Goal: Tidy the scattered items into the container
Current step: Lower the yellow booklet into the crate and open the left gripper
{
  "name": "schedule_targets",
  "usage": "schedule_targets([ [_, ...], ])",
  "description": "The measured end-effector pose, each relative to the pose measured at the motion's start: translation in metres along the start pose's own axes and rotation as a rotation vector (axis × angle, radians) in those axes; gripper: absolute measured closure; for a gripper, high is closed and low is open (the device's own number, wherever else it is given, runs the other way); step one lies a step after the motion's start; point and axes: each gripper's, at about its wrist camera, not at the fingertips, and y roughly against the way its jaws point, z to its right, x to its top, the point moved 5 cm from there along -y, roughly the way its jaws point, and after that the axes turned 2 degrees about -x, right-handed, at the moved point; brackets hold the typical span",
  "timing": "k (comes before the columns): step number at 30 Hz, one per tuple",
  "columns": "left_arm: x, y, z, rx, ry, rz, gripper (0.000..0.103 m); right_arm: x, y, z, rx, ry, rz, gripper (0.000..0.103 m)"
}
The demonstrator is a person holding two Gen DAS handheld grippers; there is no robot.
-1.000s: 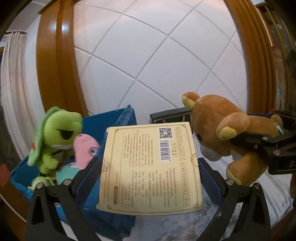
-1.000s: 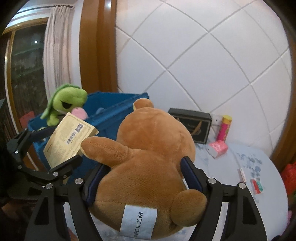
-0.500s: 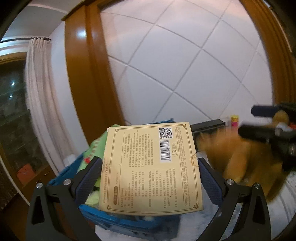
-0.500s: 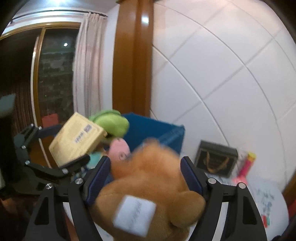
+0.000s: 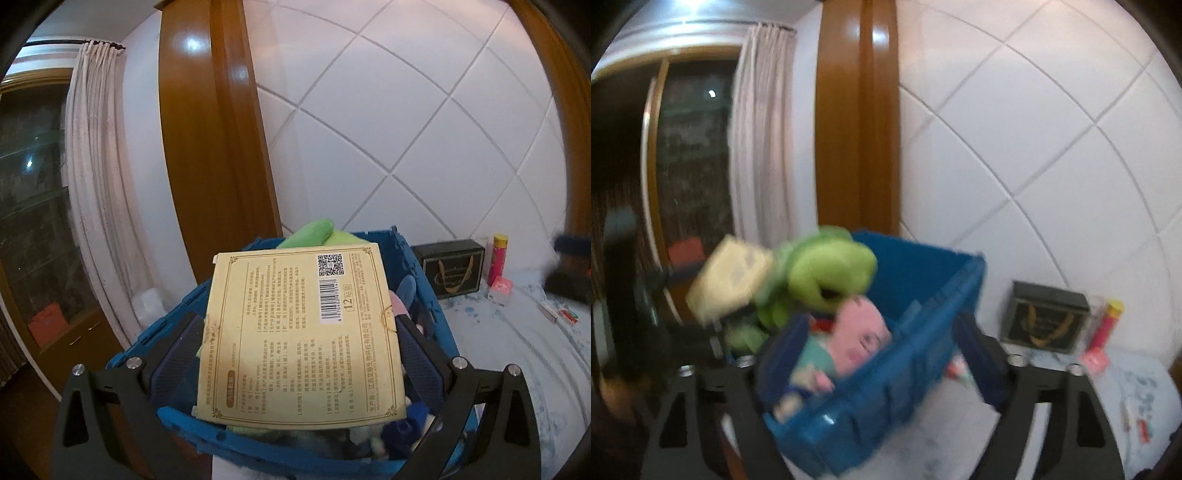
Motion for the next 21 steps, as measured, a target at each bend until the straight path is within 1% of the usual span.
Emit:
schedule_targets([
  [2, -0.001, -0.008, 0.001, -0.017, 0.022, -0.011, 0.001, -0.007, 0.002, 0.009, -0.022, -0.006, -0.007, 0.013],
  [3, 0.000, -0.014, 0.003, -0.022, 0.008, -0.019, 0.001, -0.006, 0.003, 0.015, -0.036, -0.011, -0.011, 0.011],
  [4, 0.002, -0.016, 0.004, -0.015, -0.008, -0.026, 0.001, -0.006, 0.003, 0.020, -0.050, -0.015, -0.016, 0.009],
  [5, 0.002, -0.020, 0.005, -0.008, -0.019, -0.036, 0.001, -0.005, 0.004, 0.026, -0.065, -0.019, -0.020, 0.003],
  [6, 0.001, -0.020, 0.005, -0.012, -0.016, -0.039, 0.001, -0.003, 0.002, 0.027, -0.071, -0.009, -0.026, 0.001],
  [10, -0.003, -0.023, 0.008, -0.011, -0.032, -0.059, 0.001, 0.006, -0.008, 0.032, -0.093, 0.041, -0.049, 0.001],
  [13, -0.002, -0.022, 0.006, -0.013, -0.041, -0.059, 0.001, 0.005, -0.017, 0.031, -0.099, 0.052, -0.048, 0.001],
  [21, 0.000, -0.016, 0.002, -0.052, -0.061, -0.027, 0.001, 0.012, -0.039, 0.055, -0.147, -0.015, -0.064, 0.001],
])
